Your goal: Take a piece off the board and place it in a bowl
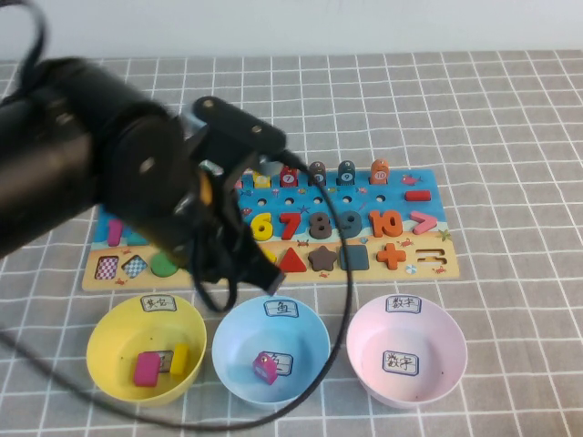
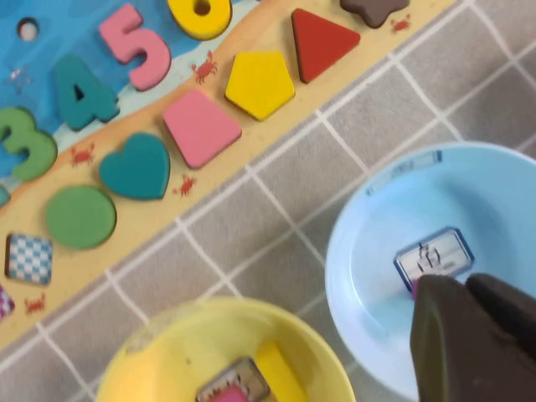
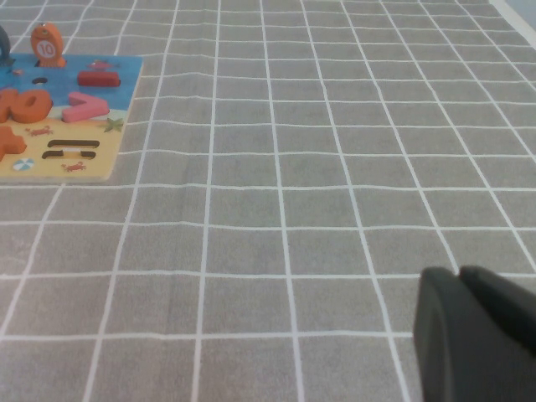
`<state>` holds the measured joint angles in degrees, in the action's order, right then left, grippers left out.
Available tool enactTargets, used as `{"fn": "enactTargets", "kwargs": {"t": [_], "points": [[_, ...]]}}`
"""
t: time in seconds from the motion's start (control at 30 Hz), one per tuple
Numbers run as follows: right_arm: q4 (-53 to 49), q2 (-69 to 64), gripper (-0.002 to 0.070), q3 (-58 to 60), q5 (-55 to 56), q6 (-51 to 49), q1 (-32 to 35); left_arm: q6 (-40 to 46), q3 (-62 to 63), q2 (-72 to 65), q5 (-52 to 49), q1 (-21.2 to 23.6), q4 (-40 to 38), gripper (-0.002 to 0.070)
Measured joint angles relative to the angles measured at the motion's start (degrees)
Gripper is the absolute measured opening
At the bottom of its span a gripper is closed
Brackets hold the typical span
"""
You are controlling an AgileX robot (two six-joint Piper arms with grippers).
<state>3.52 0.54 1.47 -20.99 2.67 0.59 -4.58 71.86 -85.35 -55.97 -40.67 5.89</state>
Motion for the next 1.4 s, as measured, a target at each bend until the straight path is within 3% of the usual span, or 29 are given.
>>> {"fn": "enactTargets", "kwargs": {"t": [0.23,0.67,1.23,1.4], "points": [[0.0,0.0,-0.0018,0.0,0.0,0.0,0.0,-3.9,-16.3,12.4,10.5,0.0,1.1,-0.0001],[0.0,0.1,-0.0018,0.0,0.0,0.0,0.0,-9.8,-42.2,34.9,45.5,0.0,4.3,-0.0002],[0.0,0.3,-0.0018,0.0,-0.1,0.0,0.0,-10.4,-44.0,34.5,48.1,0.0,4.9,-0.0003],[0.0,0.3,-0.0018,0.0,-0.1,0.0,0.0,-6.5,-48.0,35.0,56.4,0.0,5.3,-0.0003]]}}
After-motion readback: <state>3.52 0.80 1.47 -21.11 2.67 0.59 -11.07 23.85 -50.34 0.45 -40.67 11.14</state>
